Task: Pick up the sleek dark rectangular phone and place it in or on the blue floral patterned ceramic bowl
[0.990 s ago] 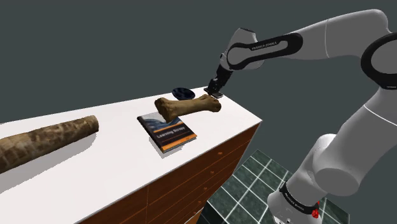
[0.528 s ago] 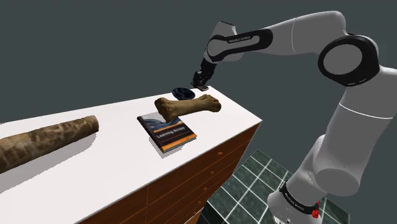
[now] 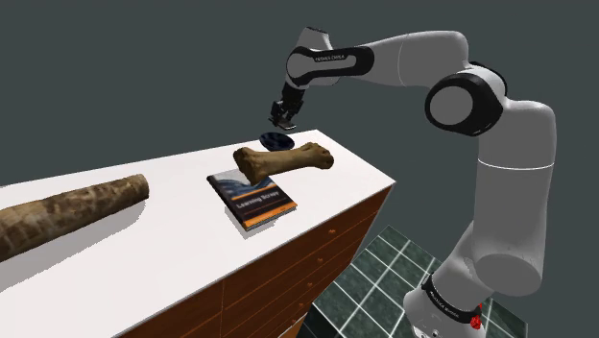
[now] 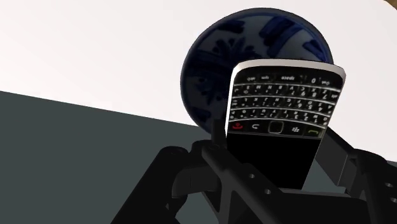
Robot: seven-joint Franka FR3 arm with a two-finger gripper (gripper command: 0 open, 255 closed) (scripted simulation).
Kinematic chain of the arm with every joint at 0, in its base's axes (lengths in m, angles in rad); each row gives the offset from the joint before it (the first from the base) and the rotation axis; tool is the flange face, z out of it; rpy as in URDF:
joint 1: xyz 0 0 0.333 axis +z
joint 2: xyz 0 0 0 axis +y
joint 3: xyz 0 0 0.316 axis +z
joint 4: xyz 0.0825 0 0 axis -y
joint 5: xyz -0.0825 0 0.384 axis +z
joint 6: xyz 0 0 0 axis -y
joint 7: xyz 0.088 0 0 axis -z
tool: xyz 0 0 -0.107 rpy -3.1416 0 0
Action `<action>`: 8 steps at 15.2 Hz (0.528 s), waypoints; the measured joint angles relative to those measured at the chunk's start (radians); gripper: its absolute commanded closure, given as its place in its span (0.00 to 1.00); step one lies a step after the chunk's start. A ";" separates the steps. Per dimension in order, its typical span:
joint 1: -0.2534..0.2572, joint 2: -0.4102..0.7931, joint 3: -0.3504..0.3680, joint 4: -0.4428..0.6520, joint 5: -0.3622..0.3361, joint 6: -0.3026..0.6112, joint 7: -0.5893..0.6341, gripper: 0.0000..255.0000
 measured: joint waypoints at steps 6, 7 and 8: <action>-0.001 0.034 0.005 -0.028 0.009 0.061 -0.004 1.00; 0.001 0.035 0.006 -0.041 0.009 0.076 -0.004 1.00; 0.000 0.040 0.007 -0.045 0.011 0.084 -0.005 1.00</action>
